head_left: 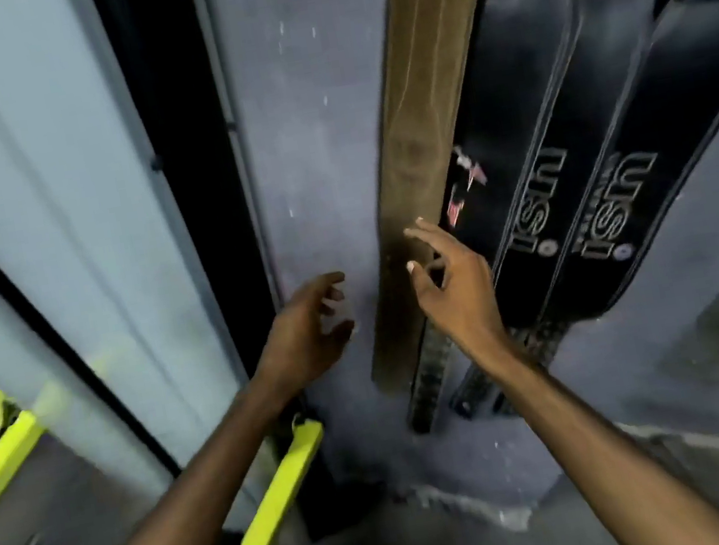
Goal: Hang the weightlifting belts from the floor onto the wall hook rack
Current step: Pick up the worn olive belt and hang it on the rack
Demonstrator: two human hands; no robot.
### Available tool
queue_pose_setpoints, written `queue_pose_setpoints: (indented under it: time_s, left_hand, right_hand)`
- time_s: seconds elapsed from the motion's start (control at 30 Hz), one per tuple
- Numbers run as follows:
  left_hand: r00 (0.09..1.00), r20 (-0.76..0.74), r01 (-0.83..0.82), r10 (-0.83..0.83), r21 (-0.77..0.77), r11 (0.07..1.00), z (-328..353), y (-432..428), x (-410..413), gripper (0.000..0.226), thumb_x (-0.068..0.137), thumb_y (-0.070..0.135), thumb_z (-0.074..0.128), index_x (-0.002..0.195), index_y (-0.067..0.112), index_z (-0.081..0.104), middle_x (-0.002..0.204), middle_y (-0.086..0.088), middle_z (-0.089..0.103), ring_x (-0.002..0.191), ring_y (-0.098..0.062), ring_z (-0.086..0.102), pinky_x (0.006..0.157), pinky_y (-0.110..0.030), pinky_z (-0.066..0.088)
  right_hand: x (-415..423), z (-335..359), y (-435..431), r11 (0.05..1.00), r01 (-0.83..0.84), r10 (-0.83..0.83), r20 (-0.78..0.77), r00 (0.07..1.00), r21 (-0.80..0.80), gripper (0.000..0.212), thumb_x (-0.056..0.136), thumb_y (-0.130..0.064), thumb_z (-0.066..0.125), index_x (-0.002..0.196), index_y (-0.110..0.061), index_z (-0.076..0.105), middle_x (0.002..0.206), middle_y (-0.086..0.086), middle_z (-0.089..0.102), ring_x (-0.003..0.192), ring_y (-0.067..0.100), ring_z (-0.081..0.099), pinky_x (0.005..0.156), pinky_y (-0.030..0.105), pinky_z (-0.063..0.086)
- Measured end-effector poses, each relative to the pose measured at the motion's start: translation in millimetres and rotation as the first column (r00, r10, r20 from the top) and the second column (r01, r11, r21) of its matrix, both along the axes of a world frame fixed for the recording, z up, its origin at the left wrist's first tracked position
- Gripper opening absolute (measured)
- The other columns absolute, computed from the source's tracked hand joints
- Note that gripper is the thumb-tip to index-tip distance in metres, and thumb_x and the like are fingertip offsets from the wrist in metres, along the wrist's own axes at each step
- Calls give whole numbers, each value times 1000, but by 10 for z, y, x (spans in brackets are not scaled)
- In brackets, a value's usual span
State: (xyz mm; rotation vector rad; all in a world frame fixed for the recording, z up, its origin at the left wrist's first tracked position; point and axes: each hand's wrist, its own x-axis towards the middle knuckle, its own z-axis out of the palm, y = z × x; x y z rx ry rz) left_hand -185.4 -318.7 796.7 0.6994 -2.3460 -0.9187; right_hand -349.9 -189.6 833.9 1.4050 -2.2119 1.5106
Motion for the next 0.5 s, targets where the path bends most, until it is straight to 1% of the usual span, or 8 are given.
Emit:
queue_pose_setpoints:
  time_s: [0.07,0.13,0.2,0.23,0.3,0.4,0.43,0.5]
  left_hand:
    - [994,103,-50,37,125,991,-659,143,179,62,75,17,70,135,17,53,115,-5,64,95,-24,65,82,-37,55]
    - [967,245,-112,62,194,975,-1339,347,358,58,79,2,70,133,14,55,116,-2,64,99,-20,63,84,-29,51]
    - [936,346,-165,69,258,952,-2025,578,560,55,81,-6,69,132,11,56,110,3,60,93,-16,60,75,-18,46]
    - [924,375,-197,74,301,933,-2414,708,671,53,82,-6,68,131,10,57,108,2,60,90,-19,62,69,-14,45]
    - [904,419,-254,84,368,894,-3209,934,907,49,84,-2,69,129,11,57,106,-1,63,88,-27,66,62,-10,49]
    - [854,518,-303,50,418,856,-4250,1257,1280,48,83,3,70,128,16,58,104,0,67,85,-21,68,69,-18,55]
    - [835,549,-326,39,436,839,-4576,1362,1392,48,82,3,70,127,16,59,104,0,68,86,-20,67,70,-18,54]
    - [803,596,-369,27,459,808,-5209,1565,1602,47,81,3,71,124,16,60,102,0,68,87,-21,68,69,-13,50]
  right_hand:
    - [44,-714,73,996,-19,13,73,997,89,43,88,-10,68,130,-20,67,146,-6,58,88,16,68,80,31,59]
    - [116,-1530,174,980,-57,28,152,988,189,42,88,-12,66,130,-21,67,145,-5,59,101,20,70,89,39,58]
    - [256,-2373,366,957,-94,19,262,965,276,41,88,-16,64,129,-22,66,143,-4,62,106,26,71,93,42,57]
    - [349,-2827,493,941,-114,9,312,950,320,40,88,-18,63,128,-21,67,140,-2,64,104,26,71,93,42,57]
    - [561,-3704,767,904,-158,-8,385,923,397,38,87,-20,62,125,-21,68,133,-1,68,103,26,72,93,39,57]
    - [935,-4823,1198,826,-225,-52,468,882,517,35,88,-11,67,123,-17,70,130,1,70,103,21,72,90,15,48]
    - [1065,-5173,1327,803,-244,-68,490,869,543,35,88,-9,68,122,-16,71,128,1,71,105,19,71,88,13,47]
    - [1313,-5815,1552,754,-277,-107,528,842,595,34,88,-10,69,120,-19,71,124,-1,73,100,16,73,84,15,49]
